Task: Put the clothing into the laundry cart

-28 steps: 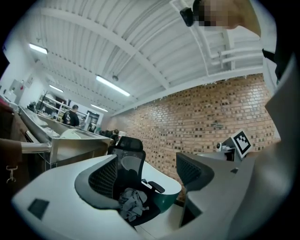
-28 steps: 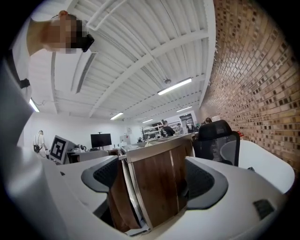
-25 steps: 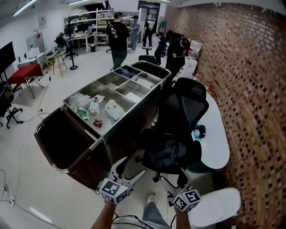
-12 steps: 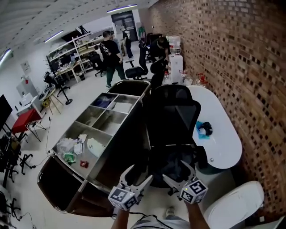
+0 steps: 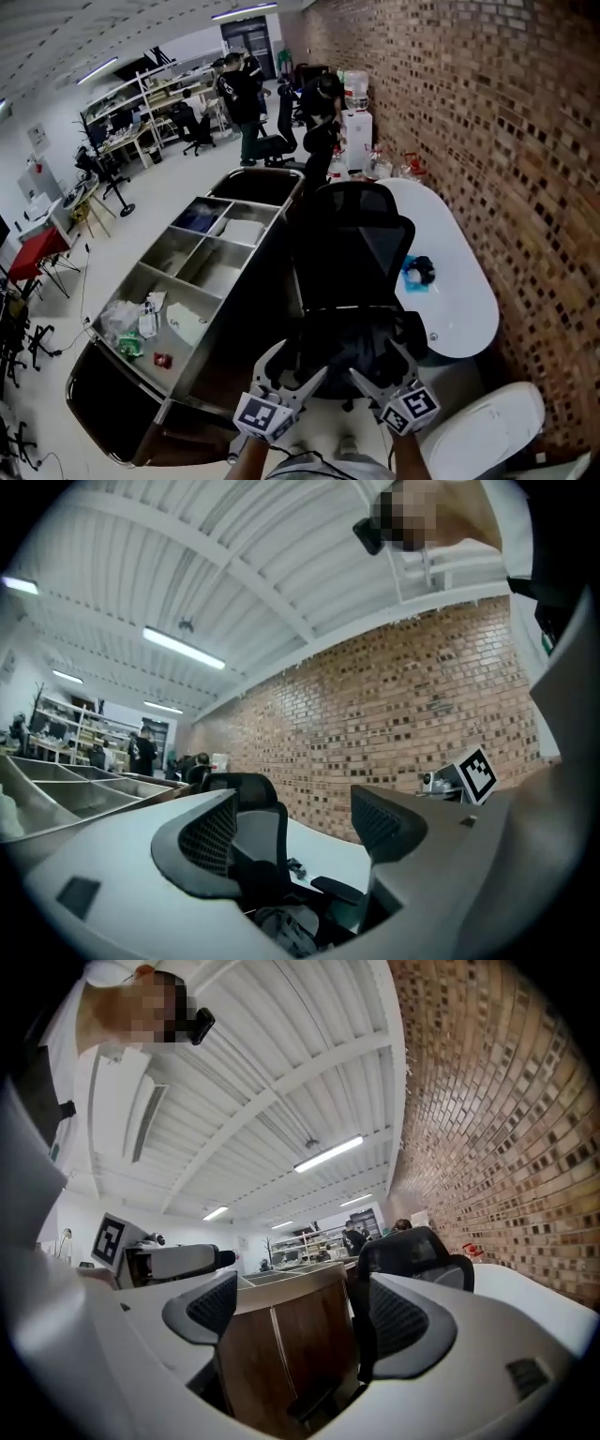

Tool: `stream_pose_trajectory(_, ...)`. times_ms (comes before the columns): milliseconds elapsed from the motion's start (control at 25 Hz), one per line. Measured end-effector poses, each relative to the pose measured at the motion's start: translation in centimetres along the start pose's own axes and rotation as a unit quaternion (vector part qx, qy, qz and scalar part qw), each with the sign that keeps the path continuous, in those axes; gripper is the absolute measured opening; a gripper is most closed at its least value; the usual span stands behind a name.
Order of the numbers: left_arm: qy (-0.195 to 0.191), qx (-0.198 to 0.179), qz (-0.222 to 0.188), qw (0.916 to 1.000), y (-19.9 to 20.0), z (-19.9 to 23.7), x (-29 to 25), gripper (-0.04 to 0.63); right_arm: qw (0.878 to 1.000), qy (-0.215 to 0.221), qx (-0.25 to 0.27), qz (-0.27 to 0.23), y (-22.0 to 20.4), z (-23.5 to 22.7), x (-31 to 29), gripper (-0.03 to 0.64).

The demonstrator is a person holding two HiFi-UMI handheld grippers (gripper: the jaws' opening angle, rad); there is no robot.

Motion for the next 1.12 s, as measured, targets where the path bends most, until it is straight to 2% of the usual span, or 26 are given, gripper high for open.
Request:
stream_pose_trajectory(80,0.005,0.0,0.005,1.0,-1.6,1.2,0.1,0.359,1.0,-0.008,0.001,0.012,-0.6,0.0,0.3,0.451)
stream_pose_trajectory(160,0.003,0.015,0.012,0.9998,-2.6,1.9,-0.1,0.359,1.0,-0.021,-0.001,0.018,-1.2,-0.5,0.3,0.451)
stream_pose_trajectory(280,-0.013,0.037,0.026,0.9989,-1.9,1.9,-1.2,0.359,0.999,-0.037,-0.004,0.029,-2.3,-1.9,0.2,0.451)
stream_pose_trajectory(400,-0.014,0.052,0.052,0.9972,-3.2,2.1,-1.5,0.359,0.996,-0.044,-0.005,0.074,-5.4,-3.1,0.9,0.451)
stream_pose_trajectory(600,-0.017,0.074,0.075,0.9943,-7.0,3.1,-2.7,0.359,0.981,-0.049,-0.039,0.182,-13.8,-6.5,1.1,0.451)
stream_pose_trajectory(720,-0.012,0.087,0.093,0.9917,-9.9,3.2,-3.2,0.359,0.971,-0.056,-0.07,0.224,-19.2,-8.8,1.5,0.451)
stream_pose_trajectory(960,0.007,0.081,0.132,0.9879,-16.8,3.5,-4.6,0.359,0.954,-0.06,-0.11,0.272,-28.8,-13.6,0.2,0.451)
stream_pose_trajectory(1120,0.016,0.079,0.119,0.9896,-20.6,4.4,-5.6,0.341,0.951,-0.047,-0.122,0.281,-35.8,-16.6,-2.8,0.453)
Point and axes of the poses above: the fingertips, and each gripper's own axes: x backward along the fingers, z to its left, y out of its top, the point moved 7 cm from there along x, backward along the fingers, and after that the axes turned 9 degrees about y, right-handed, at the moved point
